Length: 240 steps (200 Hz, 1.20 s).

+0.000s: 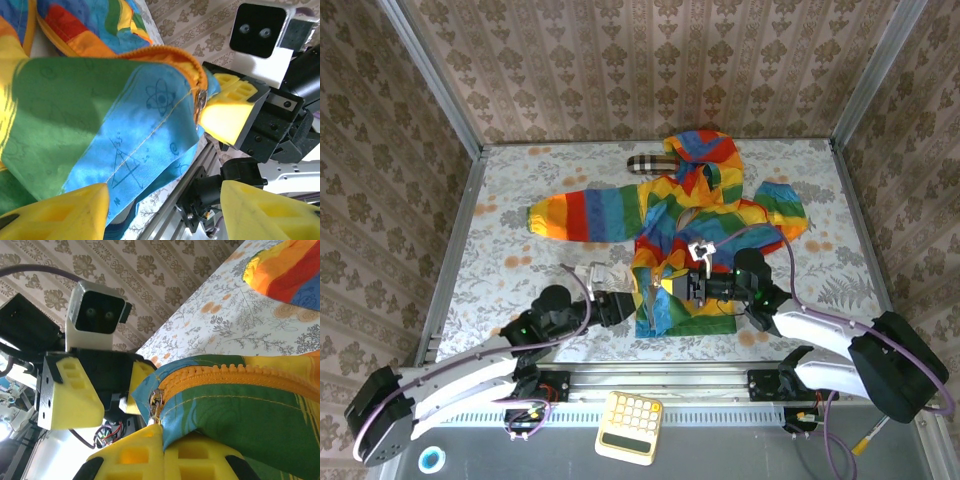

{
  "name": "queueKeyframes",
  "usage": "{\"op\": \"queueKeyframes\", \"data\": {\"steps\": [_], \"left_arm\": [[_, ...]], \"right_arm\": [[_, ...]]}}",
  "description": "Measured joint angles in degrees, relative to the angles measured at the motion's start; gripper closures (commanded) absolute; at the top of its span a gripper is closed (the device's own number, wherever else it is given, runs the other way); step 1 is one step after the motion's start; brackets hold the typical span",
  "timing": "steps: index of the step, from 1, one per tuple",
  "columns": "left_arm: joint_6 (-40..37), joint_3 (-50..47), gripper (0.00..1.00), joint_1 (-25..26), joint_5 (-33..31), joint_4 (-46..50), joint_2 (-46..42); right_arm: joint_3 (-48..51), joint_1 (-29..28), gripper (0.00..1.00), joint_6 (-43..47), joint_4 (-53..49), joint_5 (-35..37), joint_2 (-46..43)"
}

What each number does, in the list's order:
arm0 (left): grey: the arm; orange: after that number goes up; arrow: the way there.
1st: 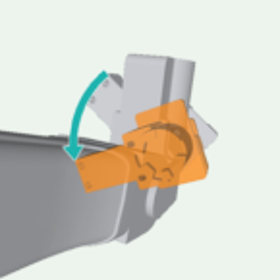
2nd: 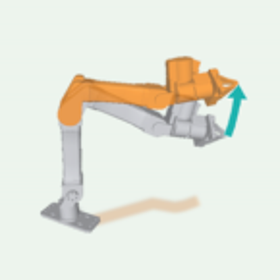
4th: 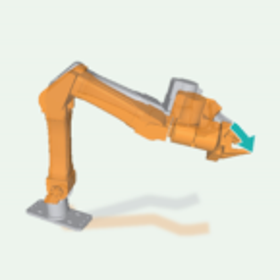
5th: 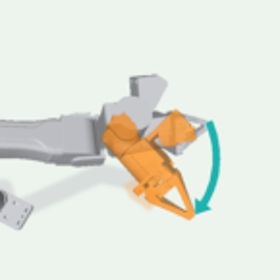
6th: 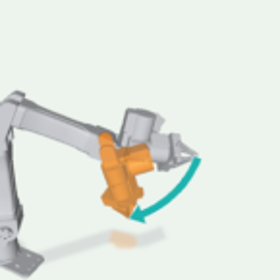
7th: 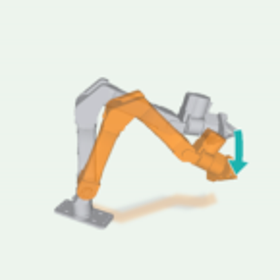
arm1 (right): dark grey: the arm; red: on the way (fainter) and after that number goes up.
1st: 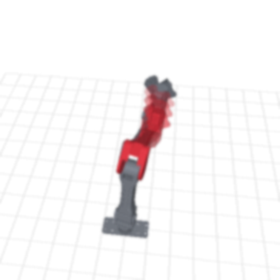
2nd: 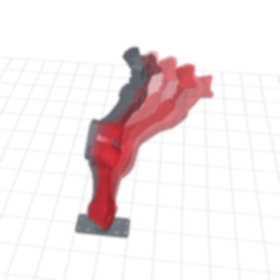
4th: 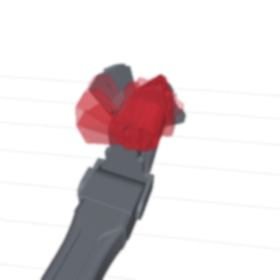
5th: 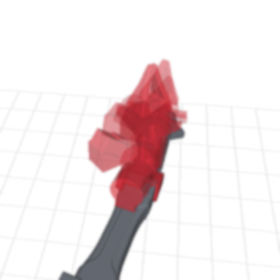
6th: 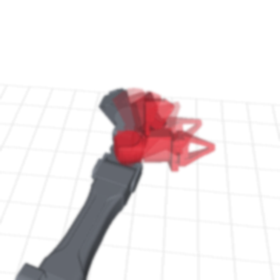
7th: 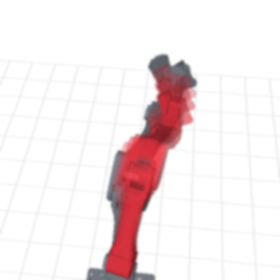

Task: Zip up the jacket

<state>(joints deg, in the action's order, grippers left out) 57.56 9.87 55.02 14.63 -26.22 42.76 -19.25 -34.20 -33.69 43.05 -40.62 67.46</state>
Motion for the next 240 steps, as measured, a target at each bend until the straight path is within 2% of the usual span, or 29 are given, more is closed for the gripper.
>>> {"op": "queueKeyframes", "data": {"steps": [35, 69, 98, 146, 180, 194, 213, 240], "left_arm": [[2.0, -2.5, 0.39, 1.2, -2.9, -8.2, 5.1], [2.3, -2.6, 0.42, 1.2, -4.3, -13.6, 5.8], [2.3, -2.6, 0.51, 1.2, -4.7, -16.0, 6.3], [2.6, -2.6, 0.58, 0.4, -3.9, -22.4, 12.2], [3.4, -2.5, 0.69, 0.0, -2.8, -27.6, 17.1], [4.1, -2.5, 0.79, -0.4, -2.5, -28.9, 17.9], [4.2, -2.5, 1.0, -0.8, -2.2, -30.2, 18.0], [5.1, -2.5, 1.0, -1.4, -1.6, -30.0, 17.5]], "right_arm": [[0.0, -0.5, 1.0, -0.3, 0.5, 0.0, 1.0], [0.0, -0.6, 1.0, -0.7, 0.5, 0.0, 1.0], [0.0, -0.6, 1.0, -0.7, 0.5, 0.0, 1.0], [0.0, -1.4, 1.0, -0.8, 0.5, 0.1, 1.2], [-0.2, -1.8, 1.0, -0.8, 0.5, 0.2, 1.5], [-0.2, -1.9, 1.0, -0.8, 0.5, 0.4, 1.6], [-0.2, -2.0, 1.0, -0.8, 0.5, 0.4, 1.7], [-0.3, -2.1, 1.0, -0.8, 0.4, 0.9, 1.7]]}}
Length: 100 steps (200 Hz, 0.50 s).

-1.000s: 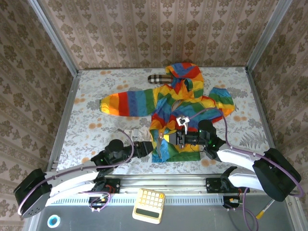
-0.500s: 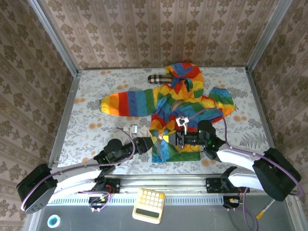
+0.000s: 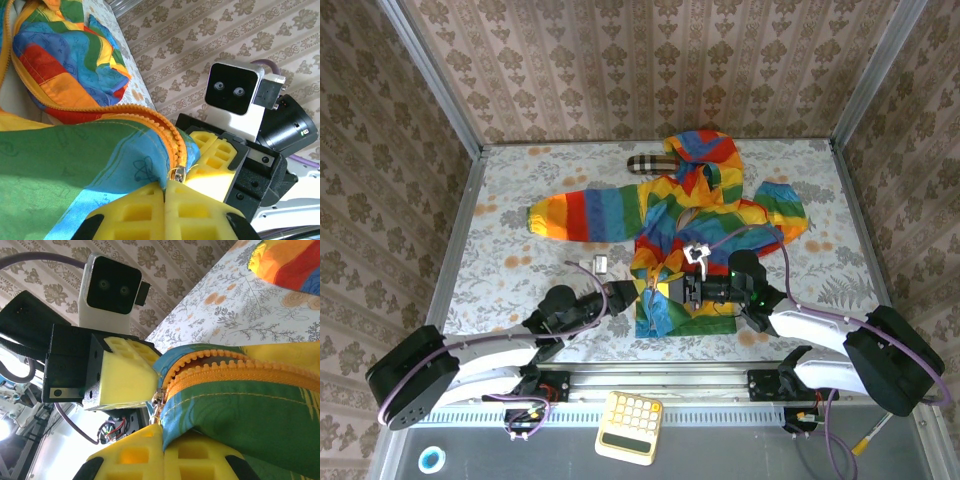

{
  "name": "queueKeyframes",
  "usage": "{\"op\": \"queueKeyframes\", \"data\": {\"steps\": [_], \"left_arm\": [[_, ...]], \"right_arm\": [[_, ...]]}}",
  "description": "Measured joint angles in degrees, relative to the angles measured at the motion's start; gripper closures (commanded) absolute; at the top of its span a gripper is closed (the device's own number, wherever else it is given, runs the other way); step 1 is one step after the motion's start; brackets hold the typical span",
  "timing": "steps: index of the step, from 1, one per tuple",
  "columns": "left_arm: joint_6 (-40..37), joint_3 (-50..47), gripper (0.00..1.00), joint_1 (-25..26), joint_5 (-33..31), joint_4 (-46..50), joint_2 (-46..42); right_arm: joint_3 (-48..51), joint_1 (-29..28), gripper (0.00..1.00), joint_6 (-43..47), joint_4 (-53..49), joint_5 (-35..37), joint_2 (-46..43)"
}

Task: Zip up the jacket

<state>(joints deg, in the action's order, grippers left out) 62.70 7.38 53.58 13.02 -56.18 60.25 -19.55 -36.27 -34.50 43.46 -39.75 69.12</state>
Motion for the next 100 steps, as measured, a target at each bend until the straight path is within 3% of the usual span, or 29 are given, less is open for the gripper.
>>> {"op": "queueKeyframes", "data": {"steps": [62, 100], "left_arm": [[1.4, 0.8, 1.0, -0.8, 3.3, 13.4, -7.7], [0.9, 5.6, 1.0, -1.0, 6.6, 29.2, -12.3]], "right_arm": [[-1.9, -1.6, 1.0, 1.5, -6.0, 1.9, -0.2], [-2.3, -2.6, 0.66, 2.7, -10.3, 5.2, -2.4]]}}
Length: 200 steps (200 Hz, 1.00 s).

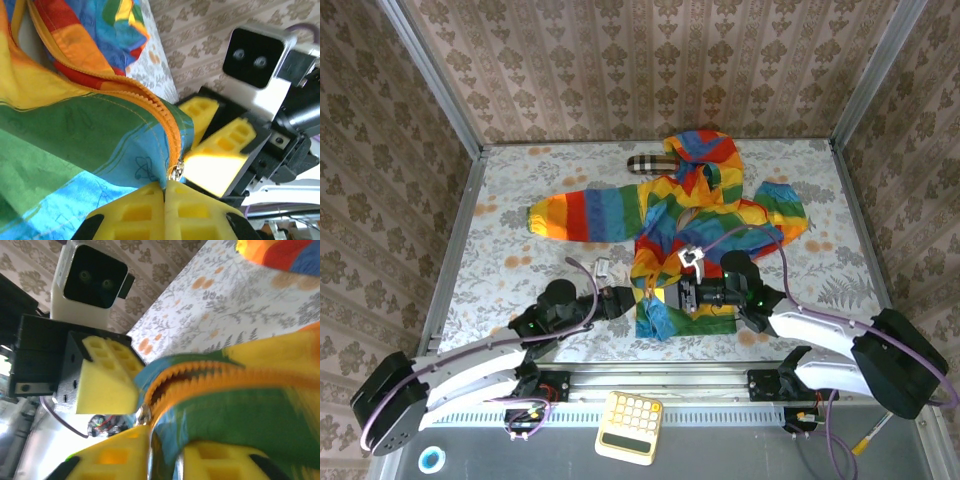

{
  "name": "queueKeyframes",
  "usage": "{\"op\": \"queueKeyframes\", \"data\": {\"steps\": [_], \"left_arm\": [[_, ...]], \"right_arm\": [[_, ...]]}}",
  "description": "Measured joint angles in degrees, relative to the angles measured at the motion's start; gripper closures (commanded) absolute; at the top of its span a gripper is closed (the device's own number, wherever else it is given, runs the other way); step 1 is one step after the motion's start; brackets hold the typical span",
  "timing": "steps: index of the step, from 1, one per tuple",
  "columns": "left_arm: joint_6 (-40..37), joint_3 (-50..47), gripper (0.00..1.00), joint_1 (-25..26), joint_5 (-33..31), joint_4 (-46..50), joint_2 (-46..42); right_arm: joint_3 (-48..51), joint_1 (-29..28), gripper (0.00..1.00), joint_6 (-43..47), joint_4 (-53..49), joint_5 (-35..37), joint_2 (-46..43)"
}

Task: Zip up the jacket

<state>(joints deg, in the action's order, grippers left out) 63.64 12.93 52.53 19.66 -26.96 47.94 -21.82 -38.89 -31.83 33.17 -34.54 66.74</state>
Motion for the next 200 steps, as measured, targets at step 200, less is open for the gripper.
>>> {"op": "queueKeyframes", "data": {"steps": [200], "left_arm": [[-13.4, 19.3, 1.0, -8.5, 9.8, 52.5, 3.3]], "right_arm": [[-18.1, -11.3, 0.65, 22.6, -41.9, 16.1, -1.6]]}}
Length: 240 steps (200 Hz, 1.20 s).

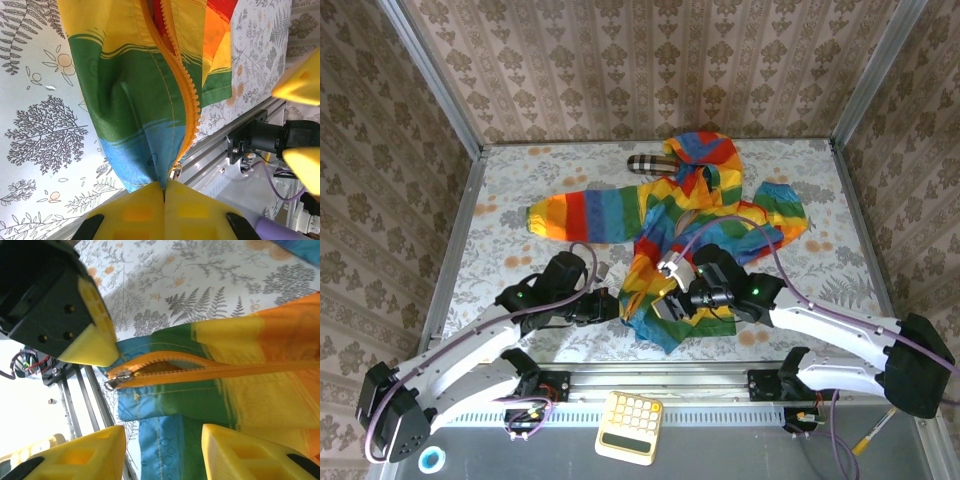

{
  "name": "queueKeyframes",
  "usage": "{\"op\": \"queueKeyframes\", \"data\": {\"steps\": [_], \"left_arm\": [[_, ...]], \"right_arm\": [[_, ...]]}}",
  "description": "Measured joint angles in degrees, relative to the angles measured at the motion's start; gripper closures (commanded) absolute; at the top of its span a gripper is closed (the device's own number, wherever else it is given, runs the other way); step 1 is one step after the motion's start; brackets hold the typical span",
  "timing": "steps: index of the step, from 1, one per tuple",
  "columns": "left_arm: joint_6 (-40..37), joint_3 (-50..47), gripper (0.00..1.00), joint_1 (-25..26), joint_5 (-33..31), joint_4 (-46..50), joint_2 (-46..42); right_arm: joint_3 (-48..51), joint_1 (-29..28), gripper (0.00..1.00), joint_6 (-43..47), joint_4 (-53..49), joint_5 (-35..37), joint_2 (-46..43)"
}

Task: Zip up the jacket

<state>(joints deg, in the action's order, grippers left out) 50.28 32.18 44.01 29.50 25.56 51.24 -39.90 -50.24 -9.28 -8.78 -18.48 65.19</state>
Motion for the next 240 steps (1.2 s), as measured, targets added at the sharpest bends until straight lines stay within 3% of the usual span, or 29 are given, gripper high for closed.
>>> {"op": "queueKeyframes", "data": {"steps": [19, 65, 126, 182, 240], "left_arm": [[0.1, 0.1, 1.0, -0.2, 0.4, -0.2, 0.8], [1.0, 0.1, 1.0, -0.2, 0.9, -1.4, 0.9], [2.2, 0.1, 1.0, -0.2, 0.8, -1.5, 0.2], [2.5, 0.1, 1.0, -0.6, 0.6, -1.5, -0.1], [2.5, 0.1, 1.0, -0.7, 0.6, -1.4, -0.1]], "right_arm": [[-0.9, -3.1, 0.74, 1.0, 0.9, 0.8, 1.5], [-4.3, -8.0, 0.74, 2.1, 2.5, 2.3, 7.1], [-5.6, -9.0, 0.59, 1.8, 4.7, 2.2, 13.8], [-6.3, -9.4, 0.54, 2.1, 5.8, 2.2, 16.0], [-6.7, -9.4, 0.8, 2.3, 5.6, 3.9, 16.9]]}}
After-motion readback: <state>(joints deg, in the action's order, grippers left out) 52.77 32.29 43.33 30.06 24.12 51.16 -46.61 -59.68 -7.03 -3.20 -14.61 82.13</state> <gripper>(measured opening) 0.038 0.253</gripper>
